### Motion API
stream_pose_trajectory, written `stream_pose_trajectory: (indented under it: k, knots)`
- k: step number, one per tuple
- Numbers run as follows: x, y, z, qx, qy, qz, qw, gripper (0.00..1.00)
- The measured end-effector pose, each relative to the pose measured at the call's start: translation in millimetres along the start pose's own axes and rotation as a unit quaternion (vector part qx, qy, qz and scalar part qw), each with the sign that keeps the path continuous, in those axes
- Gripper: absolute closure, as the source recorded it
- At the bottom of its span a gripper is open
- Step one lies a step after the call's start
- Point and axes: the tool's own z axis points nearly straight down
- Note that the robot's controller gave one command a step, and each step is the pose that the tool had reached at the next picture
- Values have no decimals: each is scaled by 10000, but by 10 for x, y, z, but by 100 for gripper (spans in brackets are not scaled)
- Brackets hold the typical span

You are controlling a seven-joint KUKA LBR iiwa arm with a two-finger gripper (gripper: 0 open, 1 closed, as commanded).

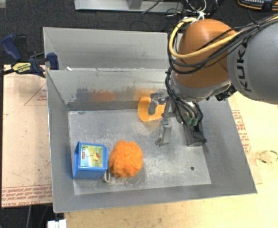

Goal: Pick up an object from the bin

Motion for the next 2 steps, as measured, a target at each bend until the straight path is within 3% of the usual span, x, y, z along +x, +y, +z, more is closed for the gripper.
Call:
stream_pose_trajectory:
  k: [1,2]
  knots:
    - [-14,-2,-43,-3,-38,6,10000,0]
    - [41,58,191,0,-71,-239,9997,0]
